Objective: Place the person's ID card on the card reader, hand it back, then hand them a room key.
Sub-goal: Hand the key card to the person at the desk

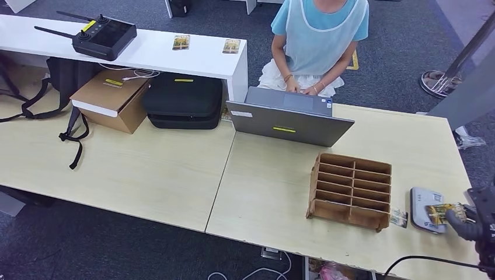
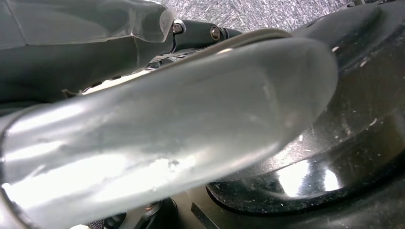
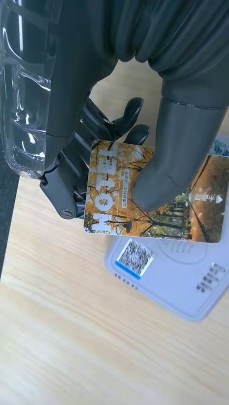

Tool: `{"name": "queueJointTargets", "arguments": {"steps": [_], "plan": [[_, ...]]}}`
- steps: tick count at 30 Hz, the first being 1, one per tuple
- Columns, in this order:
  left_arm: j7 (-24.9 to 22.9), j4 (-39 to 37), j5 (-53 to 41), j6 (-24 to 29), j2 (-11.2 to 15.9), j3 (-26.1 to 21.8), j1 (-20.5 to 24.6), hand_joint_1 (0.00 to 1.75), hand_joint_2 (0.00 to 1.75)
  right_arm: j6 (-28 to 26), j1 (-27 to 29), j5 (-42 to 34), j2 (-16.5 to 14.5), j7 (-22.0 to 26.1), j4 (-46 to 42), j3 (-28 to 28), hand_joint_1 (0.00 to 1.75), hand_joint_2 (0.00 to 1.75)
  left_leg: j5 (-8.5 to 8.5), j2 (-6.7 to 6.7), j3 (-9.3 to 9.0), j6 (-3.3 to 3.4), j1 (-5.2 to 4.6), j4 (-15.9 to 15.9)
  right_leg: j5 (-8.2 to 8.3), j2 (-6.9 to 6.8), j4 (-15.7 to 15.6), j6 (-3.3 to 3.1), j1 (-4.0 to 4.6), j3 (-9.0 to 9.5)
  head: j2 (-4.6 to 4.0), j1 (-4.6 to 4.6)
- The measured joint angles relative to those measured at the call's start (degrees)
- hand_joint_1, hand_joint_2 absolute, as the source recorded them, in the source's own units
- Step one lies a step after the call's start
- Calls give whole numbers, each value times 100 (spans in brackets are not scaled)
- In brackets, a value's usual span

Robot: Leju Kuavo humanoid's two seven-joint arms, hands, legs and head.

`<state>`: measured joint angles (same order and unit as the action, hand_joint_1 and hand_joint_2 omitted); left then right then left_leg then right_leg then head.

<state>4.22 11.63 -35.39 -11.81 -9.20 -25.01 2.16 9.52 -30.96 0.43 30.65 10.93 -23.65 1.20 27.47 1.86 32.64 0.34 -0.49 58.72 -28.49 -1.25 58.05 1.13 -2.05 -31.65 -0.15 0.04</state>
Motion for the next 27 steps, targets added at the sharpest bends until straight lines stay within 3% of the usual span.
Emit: {"name": "queueJointTargets", "arguments": {"steps": [11, 17, 22, 27], "plan": [[9, 0, 20, 30, -26, -174, -7, 0, 0, -907, -665, 322, -199, 520, -27, -28, 175, 175, -1, 0, 3, 0, -1, 0, 1, 0, 3, 1, -1, -2, 1, 0], [10, 0, 19, 72, -52, -272, -14, 0, 0, -1701, -1105, 975, -323, 922, -205, 112, 175, 175, -2, -1, 3, 2, -4, 0, 2, 0, 6, 1, -3, -3, 1, 0], [19, 0, -39, 83, -65, -308, -18, 0, 0, -2314, -1528, 1798, -444, 929, -484, 547, 175, 175, -8, 0, 4, 3, -6, 0, 3, 0, 7, 1, -5, -6, 0, -2], [20, 0, -124, 60, -68, -315, -10, 0, 0, -2979, -2130, 2949, -580, 662, -669, 1346, 175, 175, -11, -1, 3, 4, -7, 0, 4, 3, 13, 0, -7, -6, 1, -1]]}}
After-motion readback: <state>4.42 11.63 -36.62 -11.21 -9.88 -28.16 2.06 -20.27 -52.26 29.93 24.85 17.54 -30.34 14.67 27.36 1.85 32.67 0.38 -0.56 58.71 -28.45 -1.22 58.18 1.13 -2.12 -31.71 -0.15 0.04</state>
